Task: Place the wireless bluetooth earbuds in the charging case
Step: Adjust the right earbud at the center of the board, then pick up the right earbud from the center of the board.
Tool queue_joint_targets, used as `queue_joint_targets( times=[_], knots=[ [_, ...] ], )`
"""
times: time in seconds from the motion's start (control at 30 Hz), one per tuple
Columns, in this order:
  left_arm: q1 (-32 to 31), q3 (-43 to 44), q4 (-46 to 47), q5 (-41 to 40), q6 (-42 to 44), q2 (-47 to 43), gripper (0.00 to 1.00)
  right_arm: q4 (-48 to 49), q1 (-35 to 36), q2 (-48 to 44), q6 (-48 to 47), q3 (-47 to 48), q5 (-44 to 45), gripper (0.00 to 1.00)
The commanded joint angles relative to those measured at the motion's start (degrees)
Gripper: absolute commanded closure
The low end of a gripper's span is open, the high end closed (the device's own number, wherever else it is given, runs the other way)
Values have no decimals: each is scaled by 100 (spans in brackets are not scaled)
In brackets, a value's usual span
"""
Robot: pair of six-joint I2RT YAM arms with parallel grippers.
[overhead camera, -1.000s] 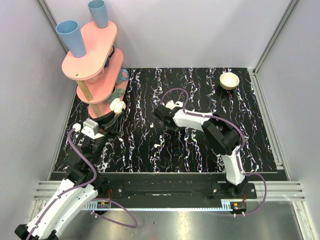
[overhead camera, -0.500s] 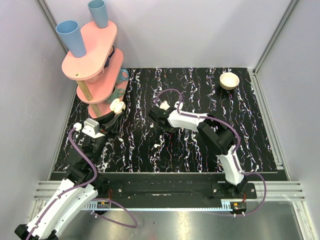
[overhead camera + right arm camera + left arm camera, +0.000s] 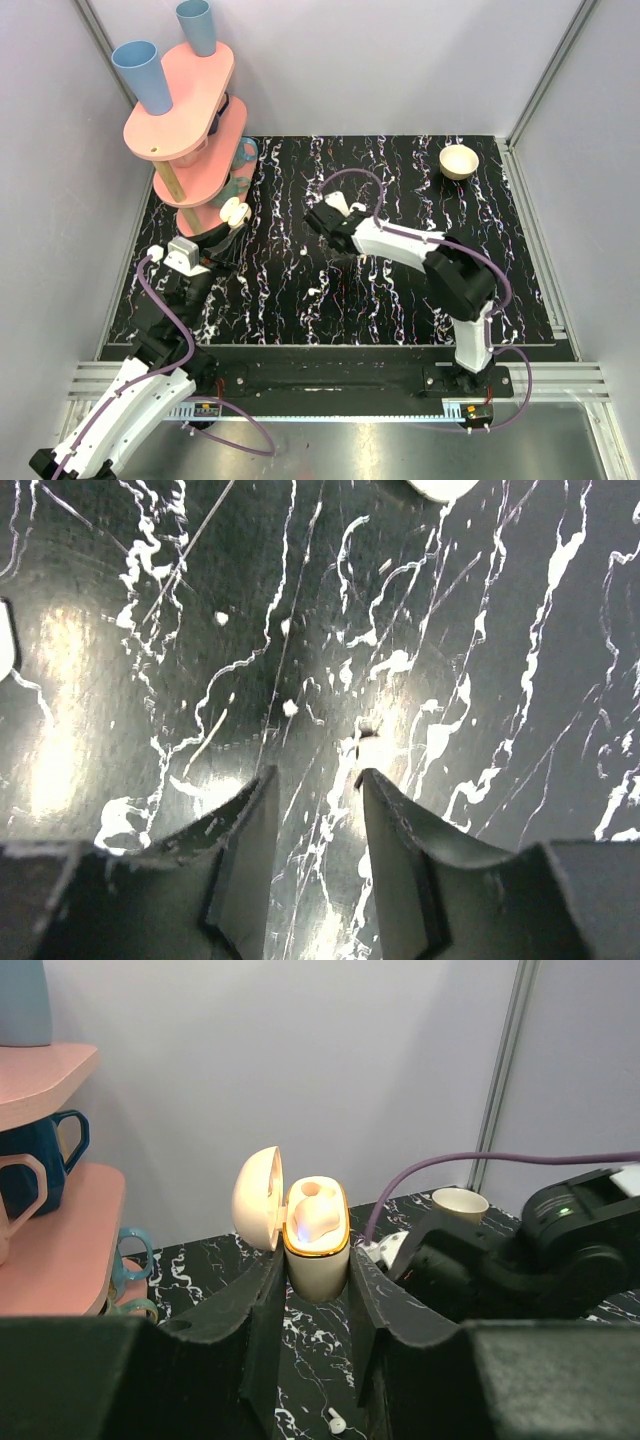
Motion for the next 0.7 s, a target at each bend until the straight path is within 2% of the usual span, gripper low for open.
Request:
queue_joint_targets(
  times=[0.0,0.1,0.2,0.43,0.67],
  knots=[
    [-16,218,219,-21,80,33,100,799,-509,-832,632,-667,-1107,54],
    [-16,200,263,49,80,94,100,1361,-879,-1210,966,-1291,-1926,53],
    [-16,244,333,155,53,243,100,1609,-881,-1456,1134,-1556,-1883,53],
    [-16,376,281,568,88,472,100,1610,-1056,-1044,1398,-1434,-1875,53],
    [-16,350,298,656,88,481,100,1531,-1127,-929,1222,-1284,-1629,53]
  ],
)
